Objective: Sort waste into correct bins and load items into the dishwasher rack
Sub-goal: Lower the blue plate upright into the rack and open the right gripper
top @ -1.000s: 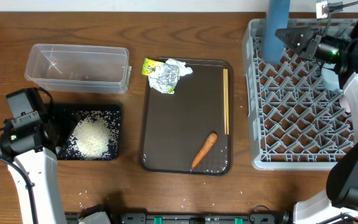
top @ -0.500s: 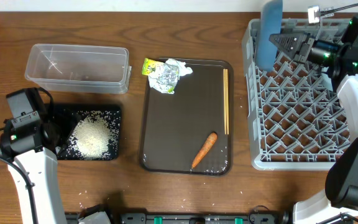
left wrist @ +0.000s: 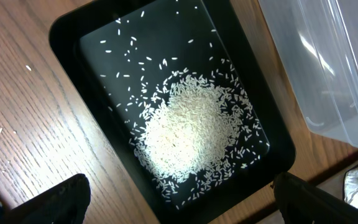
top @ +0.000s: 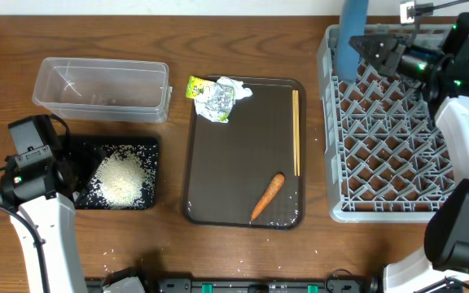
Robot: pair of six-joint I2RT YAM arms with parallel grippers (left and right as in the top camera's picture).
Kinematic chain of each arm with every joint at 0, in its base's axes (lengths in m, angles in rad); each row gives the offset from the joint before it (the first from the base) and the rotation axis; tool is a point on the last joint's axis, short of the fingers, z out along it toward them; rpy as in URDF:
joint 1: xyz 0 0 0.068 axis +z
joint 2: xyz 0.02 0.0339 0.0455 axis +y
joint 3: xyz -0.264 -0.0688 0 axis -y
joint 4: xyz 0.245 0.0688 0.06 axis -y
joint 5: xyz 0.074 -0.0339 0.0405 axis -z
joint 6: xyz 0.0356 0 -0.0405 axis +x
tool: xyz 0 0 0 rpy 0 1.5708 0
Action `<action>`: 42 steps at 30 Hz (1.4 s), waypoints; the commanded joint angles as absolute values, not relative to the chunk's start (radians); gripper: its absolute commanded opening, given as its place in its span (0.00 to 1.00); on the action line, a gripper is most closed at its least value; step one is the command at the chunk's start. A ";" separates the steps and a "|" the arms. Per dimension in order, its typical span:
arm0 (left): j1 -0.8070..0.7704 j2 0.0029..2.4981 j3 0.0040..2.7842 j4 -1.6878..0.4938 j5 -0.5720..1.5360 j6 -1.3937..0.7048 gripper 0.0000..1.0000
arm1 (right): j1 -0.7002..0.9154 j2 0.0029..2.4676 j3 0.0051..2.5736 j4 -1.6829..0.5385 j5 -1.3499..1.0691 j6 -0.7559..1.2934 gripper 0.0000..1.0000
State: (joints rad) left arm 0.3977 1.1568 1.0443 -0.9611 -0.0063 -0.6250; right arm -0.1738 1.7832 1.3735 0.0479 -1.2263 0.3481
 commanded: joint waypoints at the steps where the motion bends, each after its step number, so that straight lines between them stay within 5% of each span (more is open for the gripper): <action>1: 0.403 1.158 1.061 -0.961 -0.011 -0.627 0.96 | -0.150 1.830 1.377 0.104 -1.230 0.413 0.01; 25: 0.403 1.158 1.061 -0.961 -0.011 -0.627 0.96 | -0.272 1.920 1.378 0.367 -1.276 0.748 0.05; 29: 0.403 1.158 1.061 -0.961 -0.011 -0.627 0.96 | -0.312 1.891 1.378 0.364 -1.295 0.756 0.19; 31: 0.403 1.158 1.061 -0.961 -0.011 -0.627 0.96 | -0.330 1.870 1.378 0.351 -1.295 0.755 0.35; 37: 0.403 1.158 1.061 -0.961 -0.011 -0.627 0.96 | -0.388 1.815 1.378 0.309 -1.287 0.752 0.38; 42: 0.403 1.158 1.061 -0.961 -0.011 -0.627 0.96 | -0.447 1.767 1.378 0.247 -1.273 0.739 0.52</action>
State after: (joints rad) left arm 0.3977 1.1568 1.0443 -0.9611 -0.0067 -0.6250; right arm -0.4103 1.8221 1.3731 0.2607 -1.2701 0.7502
